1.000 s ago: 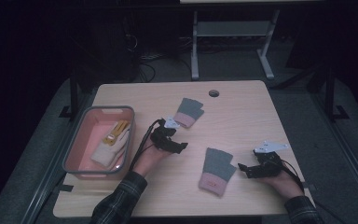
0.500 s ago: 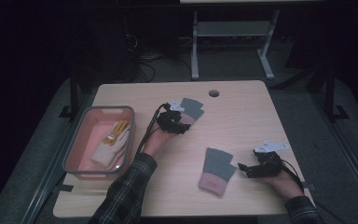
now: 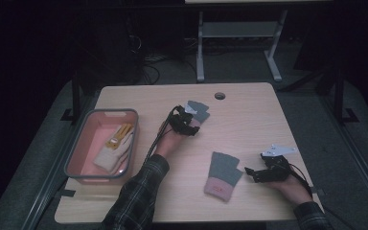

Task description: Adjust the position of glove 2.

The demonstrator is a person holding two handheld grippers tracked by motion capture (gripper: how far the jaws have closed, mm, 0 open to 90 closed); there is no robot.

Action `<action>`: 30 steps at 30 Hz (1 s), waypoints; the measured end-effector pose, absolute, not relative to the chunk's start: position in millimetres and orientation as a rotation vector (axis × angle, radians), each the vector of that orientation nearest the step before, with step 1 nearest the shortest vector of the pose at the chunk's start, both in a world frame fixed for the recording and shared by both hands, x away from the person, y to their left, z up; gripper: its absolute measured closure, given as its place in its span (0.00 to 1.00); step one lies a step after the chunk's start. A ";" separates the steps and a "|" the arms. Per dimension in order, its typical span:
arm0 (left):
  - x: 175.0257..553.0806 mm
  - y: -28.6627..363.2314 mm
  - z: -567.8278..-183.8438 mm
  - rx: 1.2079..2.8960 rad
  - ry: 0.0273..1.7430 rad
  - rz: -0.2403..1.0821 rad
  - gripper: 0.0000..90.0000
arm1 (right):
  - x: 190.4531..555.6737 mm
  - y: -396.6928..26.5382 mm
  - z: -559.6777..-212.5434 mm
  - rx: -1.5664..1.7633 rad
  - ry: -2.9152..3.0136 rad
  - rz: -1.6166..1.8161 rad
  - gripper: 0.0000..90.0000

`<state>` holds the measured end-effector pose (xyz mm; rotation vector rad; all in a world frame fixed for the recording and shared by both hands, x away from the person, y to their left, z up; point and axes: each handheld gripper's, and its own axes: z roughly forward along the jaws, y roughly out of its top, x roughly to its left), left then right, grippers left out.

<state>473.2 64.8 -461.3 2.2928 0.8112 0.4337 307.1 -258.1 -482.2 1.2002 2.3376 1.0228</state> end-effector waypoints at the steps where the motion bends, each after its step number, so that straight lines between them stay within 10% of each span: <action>1: 473.7 65.0 -461.0 2.301 0.806 0.439 0.59 | 307.2 -258.1 -482.2 1.200 2.338 1.023 0.14; 7: 478.2 73.3 -459.8 2.246 0.852 0.378 0.87 | 307.2 -258.1 -482.3 1.197 2.338 1.023 0.14; 30: 406.0 97.3 -434.5 2.172 0.864 0.165 0.88 | 307.0 -257.8 -482.2 1.217 2.328 1.018 0.14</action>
